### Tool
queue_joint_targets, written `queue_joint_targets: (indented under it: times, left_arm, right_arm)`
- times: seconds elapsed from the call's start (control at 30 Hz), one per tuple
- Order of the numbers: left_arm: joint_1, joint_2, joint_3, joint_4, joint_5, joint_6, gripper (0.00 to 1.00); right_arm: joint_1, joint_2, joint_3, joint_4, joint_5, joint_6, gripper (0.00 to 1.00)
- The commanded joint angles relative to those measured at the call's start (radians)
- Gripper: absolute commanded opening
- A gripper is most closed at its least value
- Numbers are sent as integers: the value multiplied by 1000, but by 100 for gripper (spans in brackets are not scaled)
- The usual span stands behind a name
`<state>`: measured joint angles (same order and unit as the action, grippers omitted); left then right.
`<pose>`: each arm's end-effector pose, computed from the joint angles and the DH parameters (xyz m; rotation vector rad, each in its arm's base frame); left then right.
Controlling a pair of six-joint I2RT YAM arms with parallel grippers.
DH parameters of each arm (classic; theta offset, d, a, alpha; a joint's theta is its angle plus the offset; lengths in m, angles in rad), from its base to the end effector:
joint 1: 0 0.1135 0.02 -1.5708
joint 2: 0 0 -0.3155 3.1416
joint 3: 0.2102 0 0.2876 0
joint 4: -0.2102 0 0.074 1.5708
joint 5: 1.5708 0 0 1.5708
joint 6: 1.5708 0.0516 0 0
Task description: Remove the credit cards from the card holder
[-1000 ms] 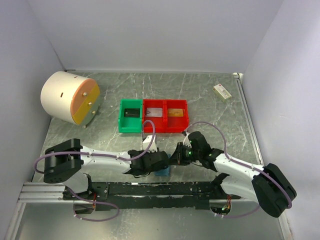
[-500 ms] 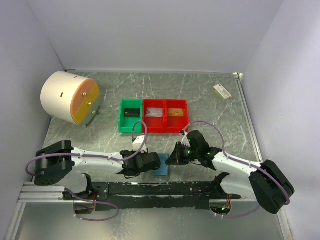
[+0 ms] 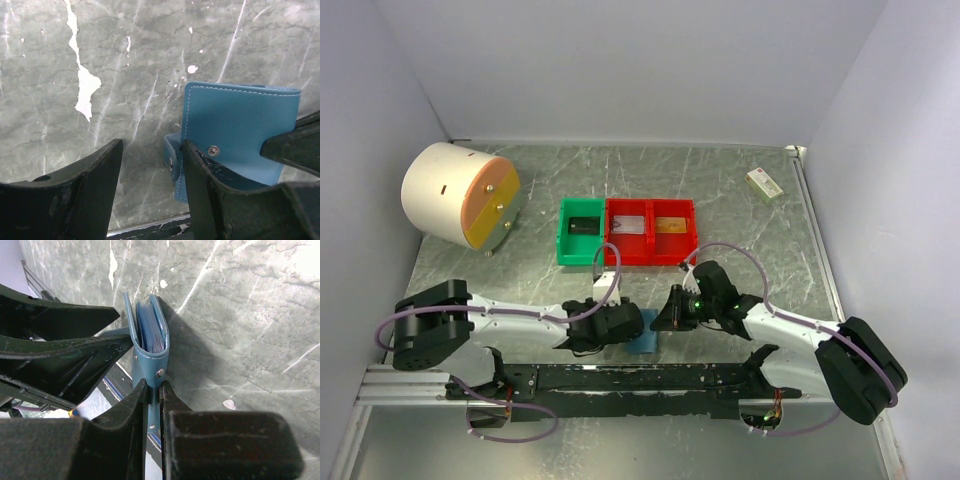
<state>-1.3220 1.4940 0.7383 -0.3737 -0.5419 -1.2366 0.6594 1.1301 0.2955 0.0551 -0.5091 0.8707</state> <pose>0.0977 -0.2766 0.1720 -0.0486 2.4867 -0.3353 0.1454 0.1445 0.1470 -0.0069 2.6428 1.2532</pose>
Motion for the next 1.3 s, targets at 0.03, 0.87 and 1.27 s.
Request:
queue_joint_targets:
  times: [0.03,0.87,1.27]
  left_arm:
    - [30,-97,-126,229,84,43,60]
    - [65,-188,-219,324,154,61,9]
    - [46,-275,-177,192,80,26,7]
  right_arm:
    - [-1,9,-8,41,-27,6,6]
    - [-1,54,-24,84,-38,16,8]
    - [-3,48,159,-244,159,-195,49]
